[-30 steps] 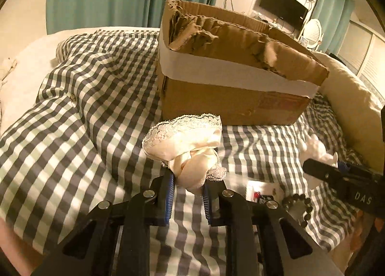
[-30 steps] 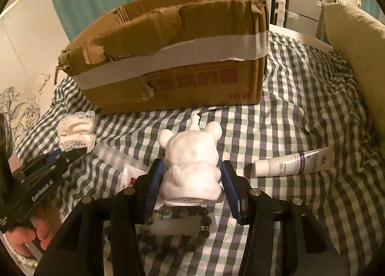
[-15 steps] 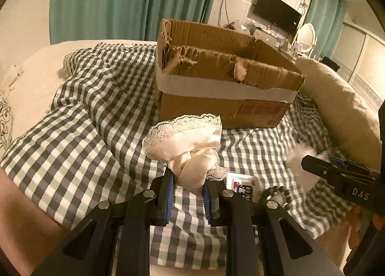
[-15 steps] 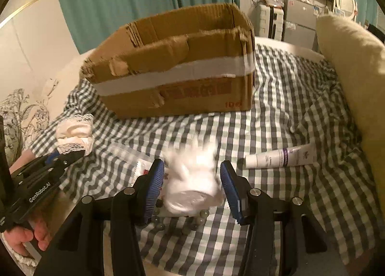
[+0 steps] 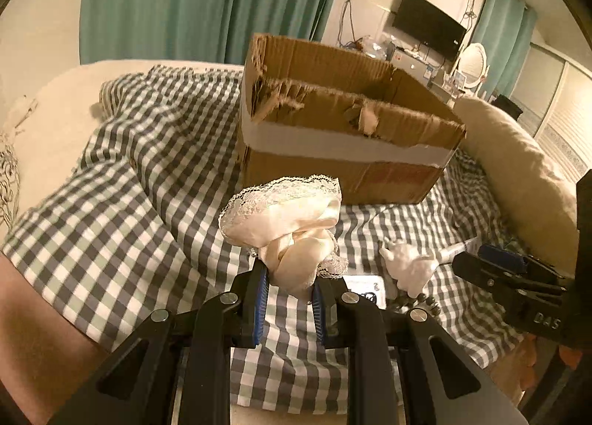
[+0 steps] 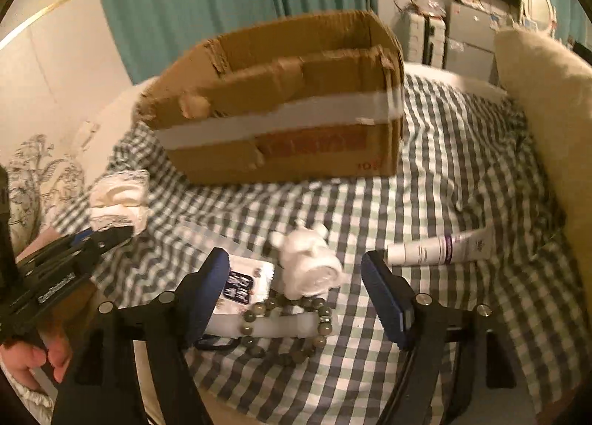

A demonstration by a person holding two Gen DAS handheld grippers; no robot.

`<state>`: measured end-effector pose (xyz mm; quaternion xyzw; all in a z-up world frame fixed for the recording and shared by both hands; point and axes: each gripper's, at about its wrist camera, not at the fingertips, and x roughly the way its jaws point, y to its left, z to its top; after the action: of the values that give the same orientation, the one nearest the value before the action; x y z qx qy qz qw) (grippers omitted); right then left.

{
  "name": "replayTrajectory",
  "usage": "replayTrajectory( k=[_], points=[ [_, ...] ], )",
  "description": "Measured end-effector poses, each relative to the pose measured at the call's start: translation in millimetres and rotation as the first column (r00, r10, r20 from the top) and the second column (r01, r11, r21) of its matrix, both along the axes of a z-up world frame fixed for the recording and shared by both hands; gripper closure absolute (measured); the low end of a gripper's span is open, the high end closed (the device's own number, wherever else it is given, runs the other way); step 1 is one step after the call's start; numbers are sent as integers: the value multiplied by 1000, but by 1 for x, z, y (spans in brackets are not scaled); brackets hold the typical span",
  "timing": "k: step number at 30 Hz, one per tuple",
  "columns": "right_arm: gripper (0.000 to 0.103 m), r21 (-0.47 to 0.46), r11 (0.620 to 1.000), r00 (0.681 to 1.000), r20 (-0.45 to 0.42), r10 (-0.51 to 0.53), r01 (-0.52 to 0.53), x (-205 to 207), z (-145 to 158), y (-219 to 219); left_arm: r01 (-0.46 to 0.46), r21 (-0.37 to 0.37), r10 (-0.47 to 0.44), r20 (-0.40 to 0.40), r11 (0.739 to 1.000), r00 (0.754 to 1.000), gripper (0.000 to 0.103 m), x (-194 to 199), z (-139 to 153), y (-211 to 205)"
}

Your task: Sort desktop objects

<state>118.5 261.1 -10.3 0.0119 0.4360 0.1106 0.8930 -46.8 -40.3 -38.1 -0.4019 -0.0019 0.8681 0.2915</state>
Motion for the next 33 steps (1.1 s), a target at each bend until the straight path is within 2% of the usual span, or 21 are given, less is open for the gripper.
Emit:
replayTrajectory(
  k=[8,14,17,20,21,23,24,26,33],
  points=[
    [29,-10,1000,999,-50,1,-2,23,-26,14,-4,-17,4,50,1000,999,82,-15,-27,3],
    [18,-79,997,999,-38,-12,9,43,-46,26,-7,-32,10,84,999,996,82,-27,-41,10],
    [17,-109,994,998,-58,-19,13,50,-57,25,-3,-37,7,93,999,996,82,-30,-45,17],
    [17,-96,995,996,-81,-41,33,56,-65,19,2,-43,2,99,999,995,82,-31,-49,22],
    [18,-98,994,996,-80,-50,42,57,-66,17,5,-46,0,101,999,995,82,-31,-50,24],
    [33,-91,995,996,-77,-52,45,57,-65,13,8,-51,-3,104,999,995,82,-30,-51,25],
    [47,-91,995,996,-78,-51,44,58,-64,13,8,-52,-2,103,999,995,82,-30,-51,25],
    [57,-115,992,996,-66,-54,46,56,-61,13,4,-54,1,104,999,995,82,-30,-52,24],
    [57,-119,992,999,-11,-49,47,42,-37,10,-6,-55,10,85,998,996,82,-25,-46,18]
  ],
)
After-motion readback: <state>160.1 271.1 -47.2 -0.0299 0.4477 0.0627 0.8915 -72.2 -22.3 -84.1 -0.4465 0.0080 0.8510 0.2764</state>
